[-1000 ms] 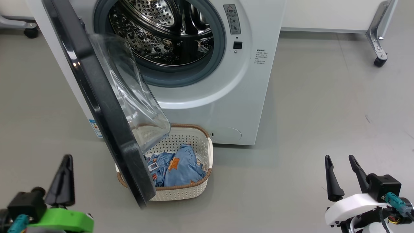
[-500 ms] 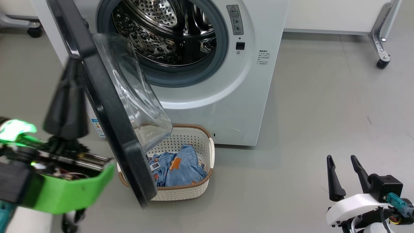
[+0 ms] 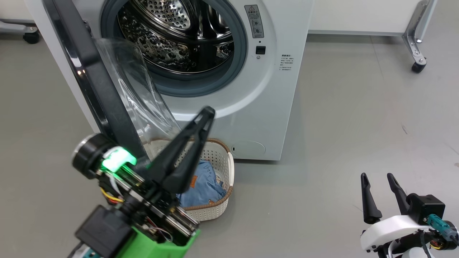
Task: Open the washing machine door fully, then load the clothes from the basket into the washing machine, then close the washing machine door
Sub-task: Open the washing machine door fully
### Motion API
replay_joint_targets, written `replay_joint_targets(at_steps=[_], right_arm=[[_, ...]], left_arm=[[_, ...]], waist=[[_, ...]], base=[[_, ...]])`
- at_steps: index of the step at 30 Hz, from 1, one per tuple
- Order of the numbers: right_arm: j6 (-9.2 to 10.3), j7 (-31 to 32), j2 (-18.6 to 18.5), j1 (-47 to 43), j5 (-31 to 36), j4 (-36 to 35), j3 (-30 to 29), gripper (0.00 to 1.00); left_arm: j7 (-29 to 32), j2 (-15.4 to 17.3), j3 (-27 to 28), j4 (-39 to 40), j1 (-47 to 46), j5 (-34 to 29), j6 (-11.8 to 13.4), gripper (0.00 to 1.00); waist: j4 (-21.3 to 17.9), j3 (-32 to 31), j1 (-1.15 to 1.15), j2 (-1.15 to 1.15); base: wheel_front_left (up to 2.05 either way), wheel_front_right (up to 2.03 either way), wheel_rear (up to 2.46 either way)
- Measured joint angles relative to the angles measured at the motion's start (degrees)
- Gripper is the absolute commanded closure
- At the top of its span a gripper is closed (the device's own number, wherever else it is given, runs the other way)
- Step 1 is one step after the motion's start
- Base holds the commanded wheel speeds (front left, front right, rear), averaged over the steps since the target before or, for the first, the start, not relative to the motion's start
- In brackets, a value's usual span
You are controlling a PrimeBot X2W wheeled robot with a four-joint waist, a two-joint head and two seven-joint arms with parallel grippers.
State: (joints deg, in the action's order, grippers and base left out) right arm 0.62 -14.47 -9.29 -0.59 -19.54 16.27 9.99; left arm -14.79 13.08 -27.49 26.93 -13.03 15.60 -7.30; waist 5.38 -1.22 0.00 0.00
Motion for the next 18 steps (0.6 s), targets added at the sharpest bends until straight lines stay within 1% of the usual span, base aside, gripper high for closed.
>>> replay_joint_targets(at_steps=[3,12,13,18], right_arm=[[-0.01,0.0,0.1,0.0,0.0,0.3,-0.2,0.0],[-0.27,0.0,0.3,0.0,0.5,0.7,-0.8,0.0],[-0.53,0.0,0.3,0.0,0.5,0.8,-1.0,0.0],[-0.58,0.0,0.2,0.0,0.5,1.1,-1.5,0.0]], left_arm=[[0.0,0.1,-3.0,-1.3,0.6,0.3,0.0,1.0],[0.0,0.0,-9.2,-6.6,4.7,1.7,0.0,1.0],[0.0,0.0,-9.8,-7.3,5.1,1.7,0.0,1.0],[0.0,0.1,-10.5,-11.1,7.2,2.2,0.0,1.0]], waist=[[-0.2,0.1,0.0,0.0],[-0.1,0.5,0.0,0.0],[0.0,0.6,0.0,0.0],[0.2,0.8,0.0,0.0]], base=[[0.0,0.0,0.0],[0.0,0.0,0.0],[0.0,0.0,0.0],[0.0,0.0,0.0]])
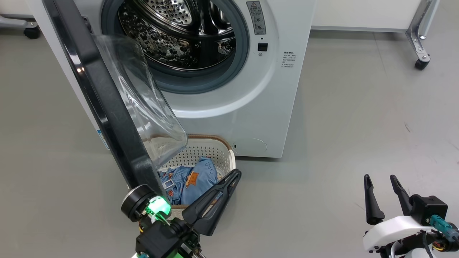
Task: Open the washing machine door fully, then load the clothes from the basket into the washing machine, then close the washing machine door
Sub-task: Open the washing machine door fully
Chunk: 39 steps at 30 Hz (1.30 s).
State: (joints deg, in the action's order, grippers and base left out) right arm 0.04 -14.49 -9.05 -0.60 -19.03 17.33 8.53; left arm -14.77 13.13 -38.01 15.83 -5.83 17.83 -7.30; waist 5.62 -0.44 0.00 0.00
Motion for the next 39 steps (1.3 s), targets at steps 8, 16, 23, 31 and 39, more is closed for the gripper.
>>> replay_joint_targets(at_steps=[8,16,23,31,39], right_arm=[[-0.51,0.0,0.0,0.0,0.1,0.3,-0.4,0.0],[-1.01,0.0,0.3,0.0,0.5,0.9,-0.6,0.0],[-1.34,0.0,0.4,0.0,0.5,1.1,-0.9,0.0],[-1.53,0.0,0.6,0.1,0.5,1.5,-1.2,0.0],[-2.02,0.0,1.1,0.1,0.5,1.8,-1.6,0.0]], left_arm=[[0.0,-0.8,1.2,-4.4,2.0,1.0,0.0,1.0],[0.1,-1.4,2.7,-8.3,3.4,1.6,0.0,1.0],[0.1,-1.4,3.3,-12.7,3.8,2.2,0.0,1.0],[0.1,-1.8,7.2,-17.3,3.8,3.4,0.0,1.0],[0.1,-2.9,9.9,-19.4,3.2,4.5,0.0,1.0]], waist=[[0.3,0.4,0.0,0.0],[0.8,1.0,0.0,0.0],[0.9,1.6,0.0,0.0],[0.8,2.0,0.0,0.0],[0.7,2.3,0.0,0.0]], base=[[0.0,0.0,0.0],[0.0,0.0,0.0],[0.0,0.0,0.0],[0.0,0.0,0.0],[0.0,0.0,0.0]])
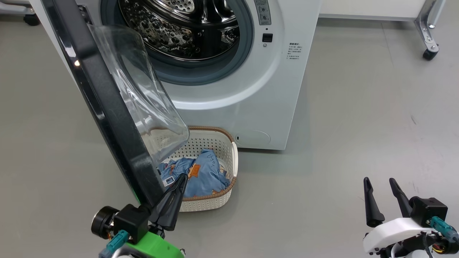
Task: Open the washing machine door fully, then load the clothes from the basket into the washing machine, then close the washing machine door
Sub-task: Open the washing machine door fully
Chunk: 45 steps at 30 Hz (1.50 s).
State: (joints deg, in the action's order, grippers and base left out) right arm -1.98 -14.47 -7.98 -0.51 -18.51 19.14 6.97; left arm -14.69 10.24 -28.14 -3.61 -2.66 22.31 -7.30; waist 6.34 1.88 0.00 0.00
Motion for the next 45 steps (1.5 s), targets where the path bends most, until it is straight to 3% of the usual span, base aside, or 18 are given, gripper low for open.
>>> replay_joint_targets(at_steps=[18,45], right_arm=[[-0.44,0.0,0.4,0.2,0.6,0.3,-1.1,0.0],[-1.25,0.0,1.4,0.0,0.6,1.5,-2.5,0.0]], left_arm=[[0.0,-2.0,-0.1,-3.1,-2.5,0.1,0.0,1.0],[0.0,-3.4,2.4,-6.1,-1.7,0.9,-0.2,1.0]], waist=[[1.6,1.3,0.0,0.0],[9.1,0.1,0.0,0.0]], base=[[0.0,0.0,0.0],[0.0,0.0,0.0]])
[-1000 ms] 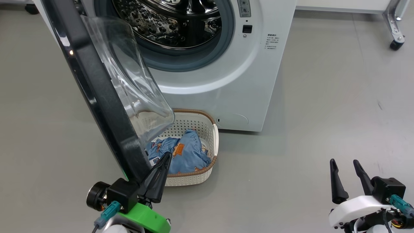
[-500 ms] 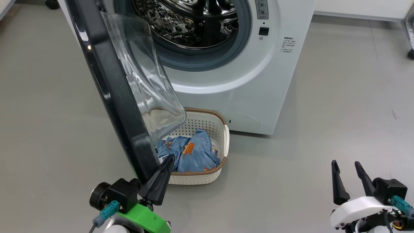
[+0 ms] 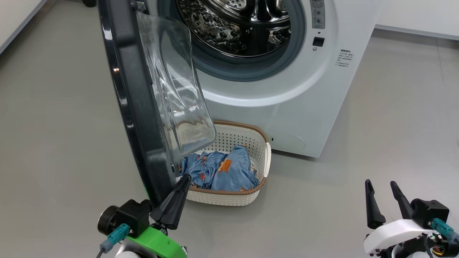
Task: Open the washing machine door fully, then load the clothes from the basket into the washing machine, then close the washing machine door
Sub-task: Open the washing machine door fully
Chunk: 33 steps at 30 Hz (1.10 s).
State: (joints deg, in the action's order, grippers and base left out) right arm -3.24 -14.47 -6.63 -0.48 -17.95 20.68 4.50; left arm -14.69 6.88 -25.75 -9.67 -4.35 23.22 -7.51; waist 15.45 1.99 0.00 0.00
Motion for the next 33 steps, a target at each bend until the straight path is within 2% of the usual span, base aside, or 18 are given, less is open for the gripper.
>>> replay_joint_targets(at_steps=[11,23,30,33], right_arm=[[-0.23,0.0,0.4,0.0,0.0,0.0,-0.8,0.0],[-0.25,0.0,0.9,-0.1,0.2,0.0,-1.5,0.0],[-0.85,0.0,1.1,-0.1,0.7,0.2,-0.4,0.0],[-1.04,0.0,1.2,0.0,0.9,0.4,0.0,0.0]], left_arm=[[0.0,0.0,1.9,-1.0,0.3,-0.1,0.2,1.0],[0.0,0.1,5.5,-2.2,0.8,-0.4,1.1,1.0],[0.0,1.8,10.6,-3.2,0.9,0.6,2.6,1.0],[0.0,3.5,13.2,-3.6,0.9,0.9,3.1,1.0]], waist=[[3.3,0.1,0.0,0.0],[9.4,0.0,0.0,0.0],[12.1,-0.2,0.0,0.0],[12.2,0.0,0.0,0.0]], base=[[0.0,0.0,0.0],[0.0,0.0,0.0],[0.0,0.0,0.0],[0.0,0.0,0.0]])
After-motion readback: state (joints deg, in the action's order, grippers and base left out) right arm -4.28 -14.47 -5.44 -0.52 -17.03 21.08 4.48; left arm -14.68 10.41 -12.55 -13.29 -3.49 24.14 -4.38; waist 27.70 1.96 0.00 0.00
